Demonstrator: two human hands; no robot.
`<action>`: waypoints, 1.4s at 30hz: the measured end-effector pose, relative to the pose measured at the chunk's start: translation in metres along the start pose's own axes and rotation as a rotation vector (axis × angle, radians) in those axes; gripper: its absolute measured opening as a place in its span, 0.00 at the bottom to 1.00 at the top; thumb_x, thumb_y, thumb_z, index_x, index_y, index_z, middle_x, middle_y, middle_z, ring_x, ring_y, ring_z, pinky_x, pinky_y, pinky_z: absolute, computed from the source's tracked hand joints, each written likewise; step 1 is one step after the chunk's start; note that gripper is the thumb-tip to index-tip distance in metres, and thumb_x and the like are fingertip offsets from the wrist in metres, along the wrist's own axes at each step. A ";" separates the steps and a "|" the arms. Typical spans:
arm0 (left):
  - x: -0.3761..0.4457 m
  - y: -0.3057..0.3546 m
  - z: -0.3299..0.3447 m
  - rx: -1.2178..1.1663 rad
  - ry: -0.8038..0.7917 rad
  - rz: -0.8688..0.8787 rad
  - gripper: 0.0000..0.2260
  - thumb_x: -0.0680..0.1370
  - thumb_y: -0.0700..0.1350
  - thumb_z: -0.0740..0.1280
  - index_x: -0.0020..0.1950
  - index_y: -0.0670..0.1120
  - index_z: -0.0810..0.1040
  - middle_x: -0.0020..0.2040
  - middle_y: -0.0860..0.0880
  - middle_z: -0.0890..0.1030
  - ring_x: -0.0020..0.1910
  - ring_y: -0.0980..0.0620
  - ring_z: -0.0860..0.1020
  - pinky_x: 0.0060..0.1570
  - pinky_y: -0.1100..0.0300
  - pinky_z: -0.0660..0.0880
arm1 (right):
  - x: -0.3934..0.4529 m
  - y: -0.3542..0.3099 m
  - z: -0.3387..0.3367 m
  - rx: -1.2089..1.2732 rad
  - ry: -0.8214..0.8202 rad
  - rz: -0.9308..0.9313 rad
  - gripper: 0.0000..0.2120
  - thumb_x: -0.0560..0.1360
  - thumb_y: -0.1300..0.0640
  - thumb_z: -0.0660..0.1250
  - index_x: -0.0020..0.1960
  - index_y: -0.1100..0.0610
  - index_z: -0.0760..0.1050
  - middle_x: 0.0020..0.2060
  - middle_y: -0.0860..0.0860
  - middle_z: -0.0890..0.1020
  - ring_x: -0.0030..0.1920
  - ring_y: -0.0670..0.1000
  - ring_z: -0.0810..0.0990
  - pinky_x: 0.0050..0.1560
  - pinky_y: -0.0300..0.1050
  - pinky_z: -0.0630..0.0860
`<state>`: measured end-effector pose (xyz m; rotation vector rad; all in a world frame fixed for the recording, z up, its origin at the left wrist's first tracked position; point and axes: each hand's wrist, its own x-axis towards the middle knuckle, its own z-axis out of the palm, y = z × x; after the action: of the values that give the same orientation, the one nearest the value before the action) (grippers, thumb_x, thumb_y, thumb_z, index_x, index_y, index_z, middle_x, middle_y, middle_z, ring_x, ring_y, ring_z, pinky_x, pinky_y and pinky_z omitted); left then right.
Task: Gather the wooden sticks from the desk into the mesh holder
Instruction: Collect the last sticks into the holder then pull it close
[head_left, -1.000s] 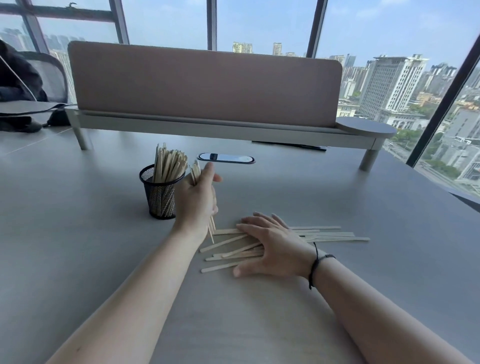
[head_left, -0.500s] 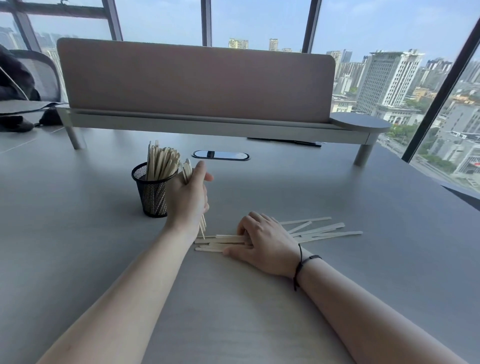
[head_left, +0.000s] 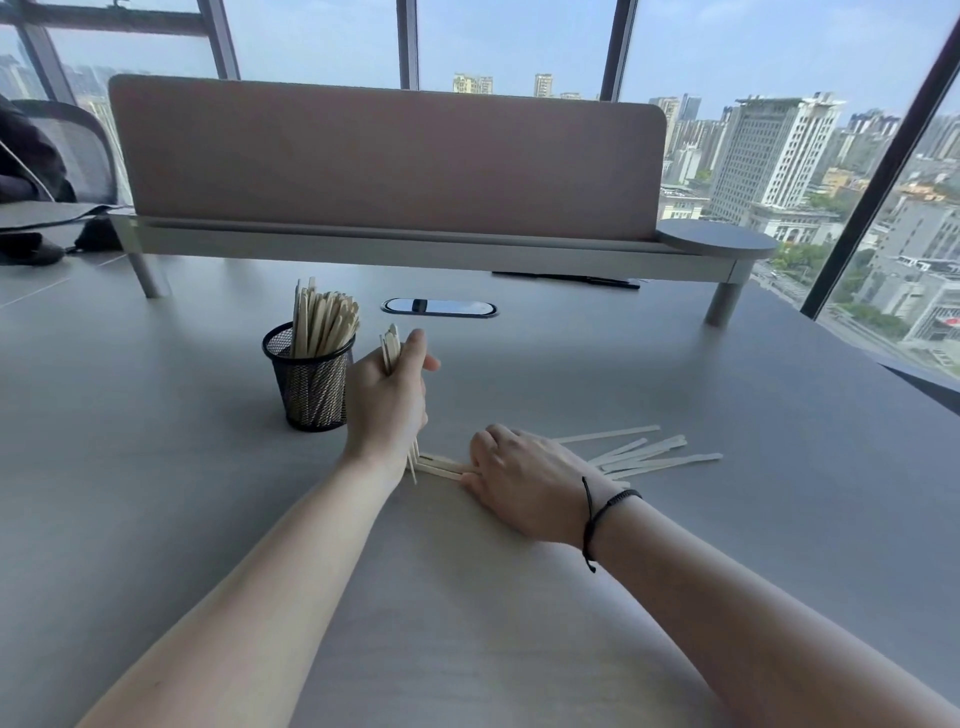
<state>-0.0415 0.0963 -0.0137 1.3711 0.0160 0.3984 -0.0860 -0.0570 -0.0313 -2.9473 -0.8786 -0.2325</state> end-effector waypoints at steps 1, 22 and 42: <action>-0.001 0.000 0.001 -0.003 -0.005 0.003 0.17 0.83 0.50 0.66 0.36 0.44 0.76 0.20 0.53 0.63 0.17 0.54 0.59 0.24 0.64 0.57 | 0.000 0.000 0.000 -0.001 -0.012 0.013 0.16 0.83 0.48 0.54 0.57 0.61 0.70 0.52 0.58 0.76 0.51 0.62 0.78 0.50 0.54 0.74; -0.002 0.005 0.001 -0.003 -0.009 0.055 0.18 0.83 0.52 0.65 0.35 0.44 0.75 0.20 0.55 0.65 0.17 0.55 0.60 0.24 0.64 0.58 | -0.007 -0.007 -0.011 0.091 -0.136 0.139 0.10 0.81 0.54 0.58 0.55 0.60 0.71 0.56 0.59 0.76 0.57 0.62 0.76 0.55 0.52 0.72; 0.004 0.014 -0.007 0.014 0.085 0.108 0.19 0.82 0.52 0.65 0.31 0.49 0.75 0.21 0.56 0.64 0.20 0.54 0.60 0.26 0.63 0.58 | -0.010 0.015 -0.006 0.298 0.174 0.241 0.09 0.83 0.53 0.55 0.48 0.56 0.63 0.35 0.55 0.74 0.35 0.63 0.72 0.36 0.55 0.71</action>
<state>-0.0431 0.1059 -0.0014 1.3720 0.0150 0.5475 -0.0865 -0.0753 -0.0273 -2.6726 -0.4832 -0.3085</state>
